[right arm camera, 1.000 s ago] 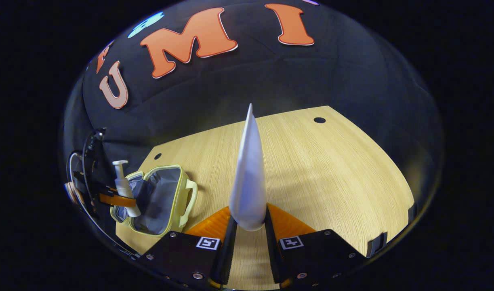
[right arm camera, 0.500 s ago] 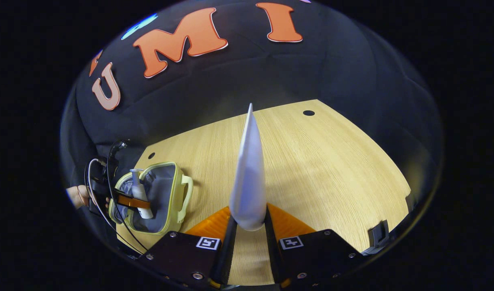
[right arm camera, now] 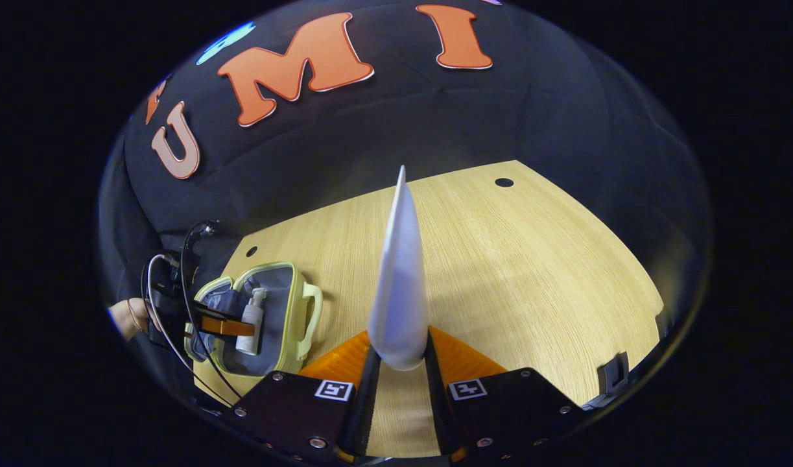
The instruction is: First open the suitcase, pack the skin care products into it, and then close the suitcase.
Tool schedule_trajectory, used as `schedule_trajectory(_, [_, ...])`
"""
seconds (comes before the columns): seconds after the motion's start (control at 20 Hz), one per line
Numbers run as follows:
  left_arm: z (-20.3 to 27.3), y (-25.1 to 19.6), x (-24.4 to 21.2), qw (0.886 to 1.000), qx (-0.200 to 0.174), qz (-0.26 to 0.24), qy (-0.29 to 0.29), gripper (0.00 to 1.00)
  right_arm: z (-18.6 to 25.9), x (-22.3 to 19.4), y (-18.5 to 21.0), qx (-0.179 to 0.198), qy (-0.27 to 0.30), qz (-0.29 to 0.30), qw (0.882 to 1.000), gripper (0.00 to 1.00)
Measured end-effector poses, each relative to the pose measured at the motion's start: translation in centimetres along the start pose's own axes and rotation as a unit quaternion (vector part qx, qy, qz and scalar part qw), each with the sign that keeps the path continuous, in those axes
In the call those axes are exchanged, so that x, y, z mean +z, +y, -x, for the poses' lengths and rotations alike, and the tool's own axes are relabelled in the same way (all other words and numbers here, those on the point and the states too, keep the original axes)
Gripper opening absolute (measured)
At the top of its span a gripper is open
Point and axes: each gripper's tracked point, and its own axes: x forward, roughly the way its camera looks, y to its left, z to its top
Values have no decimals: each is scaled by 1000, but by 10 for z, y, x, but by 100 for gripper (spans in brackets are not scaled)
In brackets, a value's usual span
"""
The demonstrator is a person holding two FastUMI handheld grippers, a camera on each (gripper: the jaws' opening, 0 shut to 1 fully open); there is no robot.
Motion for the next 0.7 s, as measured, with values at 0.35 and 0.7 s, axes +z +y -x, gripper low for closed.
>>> schedule_trajectory(0.35, [73, 3, 23, 990, 42, -25, -135, 95, 12, 29, 49, 41, -12, 43, 998, 40])
schedule_trajectory(0.7, [188, 38, 28, 950, 120, 6, -287, 95, 15, 44, 154, 116, 11, 113, 987, 40])
